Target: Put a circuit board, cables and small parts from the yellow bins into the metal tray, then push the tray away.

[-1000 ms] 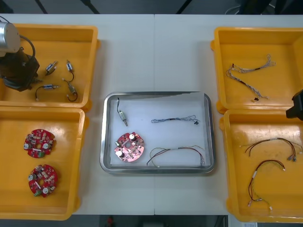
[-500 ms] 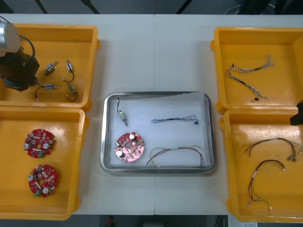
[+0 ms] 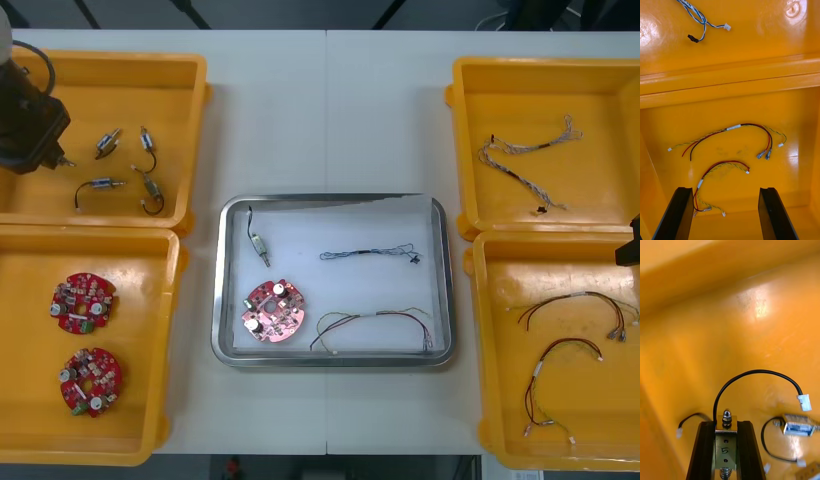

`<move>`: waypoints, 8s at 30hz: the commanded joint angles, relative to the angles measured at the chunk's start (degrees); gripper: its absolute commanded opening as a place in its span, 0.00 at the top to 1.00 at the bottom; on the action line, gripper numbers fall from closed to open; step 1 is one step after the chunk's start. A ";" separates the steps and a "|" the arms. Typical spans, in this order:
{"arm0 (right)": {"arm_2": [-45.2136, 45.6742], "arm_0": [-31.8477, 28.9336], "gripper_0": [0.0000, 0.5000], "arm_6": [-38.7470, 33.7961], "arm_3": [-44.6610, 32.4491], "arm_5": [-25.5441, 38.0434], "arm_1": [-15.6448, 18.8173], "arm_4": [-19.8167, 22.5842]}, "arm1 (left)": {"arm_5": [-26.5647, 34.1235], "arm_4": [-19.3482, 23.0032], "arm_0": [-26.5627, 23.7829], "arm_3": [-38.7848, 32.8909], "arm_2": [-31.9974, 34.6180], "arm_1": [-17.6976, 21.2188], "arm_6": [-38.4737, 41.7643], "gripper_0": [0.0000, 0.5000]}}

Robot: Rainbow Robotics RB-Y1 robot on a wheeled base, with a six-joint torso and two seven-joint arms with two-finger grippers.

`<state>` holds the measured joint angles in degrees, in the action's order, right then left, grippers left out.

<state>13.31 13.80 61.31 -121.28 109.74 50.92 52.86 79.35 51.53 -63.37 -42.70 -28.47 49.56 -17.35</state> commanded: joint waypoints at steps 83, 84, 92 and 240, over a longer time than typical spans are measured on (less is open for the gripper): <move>1.72 -0.71 0.00 -1.28 -1.42 0.26 -0.56 -0.13 | 19.97 -35.27 15.91 -50.73 -14.77 -31.81 17.44 1.00; 1.72 -0.71 0.00 -1.28 -1.42 0.26 -0.56 -0.13 | 18.91 -35.27 15.82 -49.32 -14.86 -32.07 17.27 1.00; 1.72 -0.71 0.00 -1.28 -1.42 0.26 -0.56 -0.13 | 15.84 -35.36 15.20 -44.84 -16.62 -32.78 16.21 1.00; -83.71 32.25 0.00 25.18 4.82 -17.46 -20.51 -17.70 | 2.74 22.12 56.78 -77.89 33.83 31.47 -30.37 0.00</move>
<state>-69.35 47.15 88.66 -116.14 92.84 32.09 36.22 82.59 73.14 -6.59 -120.57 3.11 78.38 -52.26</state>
